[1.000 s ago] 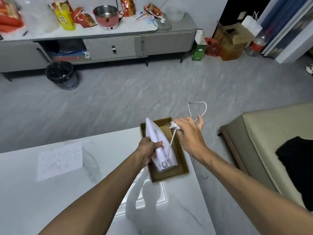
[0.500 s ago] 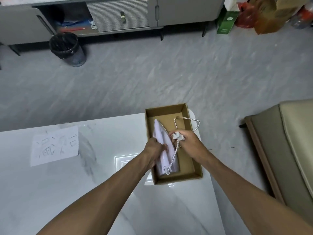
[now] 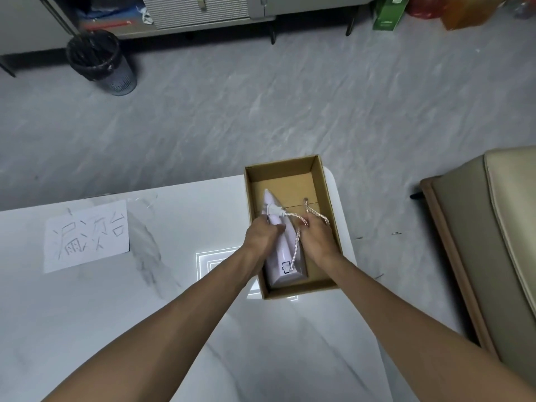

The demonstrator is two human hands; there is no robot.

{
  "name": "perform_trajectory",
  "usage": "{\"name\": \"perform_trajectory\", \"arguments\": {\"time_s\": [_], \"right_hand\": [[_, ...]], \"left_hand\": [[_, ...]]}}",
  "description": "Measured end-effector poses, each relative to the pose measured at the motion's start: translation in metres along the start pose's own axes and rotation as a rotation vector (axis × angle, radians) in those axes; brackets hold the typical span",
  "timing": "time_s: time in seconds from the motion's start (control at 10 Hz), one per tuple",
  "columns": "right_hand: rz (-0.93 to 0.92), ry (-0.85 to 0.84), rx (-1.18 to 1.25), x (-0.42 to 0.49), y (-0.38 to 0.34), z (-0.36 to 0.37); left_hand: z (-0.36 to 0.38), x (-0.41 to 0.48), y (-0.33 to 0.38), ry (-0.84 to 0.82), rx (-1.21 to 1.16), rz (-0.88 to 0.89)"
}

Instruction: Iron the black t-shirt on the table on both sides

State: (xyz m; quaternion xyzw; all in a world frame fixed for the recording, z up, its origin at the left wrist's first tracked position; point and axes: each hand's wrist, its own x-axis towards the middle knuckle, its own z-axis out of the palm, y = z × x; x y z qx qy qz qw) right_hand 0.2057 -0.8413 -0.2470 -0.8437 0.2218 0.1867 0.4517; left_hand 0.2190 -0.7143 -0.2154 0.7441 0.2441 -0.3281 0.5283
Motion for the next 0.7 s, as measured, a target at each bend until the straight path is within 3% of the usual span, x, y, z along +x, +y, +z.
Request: {"name": "perform_trajectory", "arguments": {"time_s": [0.1,0.2,0.4,0.5,0.7], "right_hand": [[0.035,0.068,0.065,-0.005,-0.001,0.0],[0.056,0.072,-0.021,-0.013,0.002,0.003],[-0.026,0.235,-0.113,-0.034,-0.014,-0.01],[-0.046,0.215,-0.114,-0.047,-0.03,-0.023],[-0.006,-0.091,-0.192,-0.087,-0.101,-0.052]], "left_hand": [[-0.002,-0.003,-0.001,-0.042,0.04,0.015],[-0.007,-0.005,-0.004,-0.086,0.172,0.038],[-0.023,-0.009,-0.002,-0.044,0.142,0.088],[-0.042,-0.026,0.009,-0.028,0.137,0.107],[-0.095,-0.084,0.052,-0.059,0.15,0.165]]}}
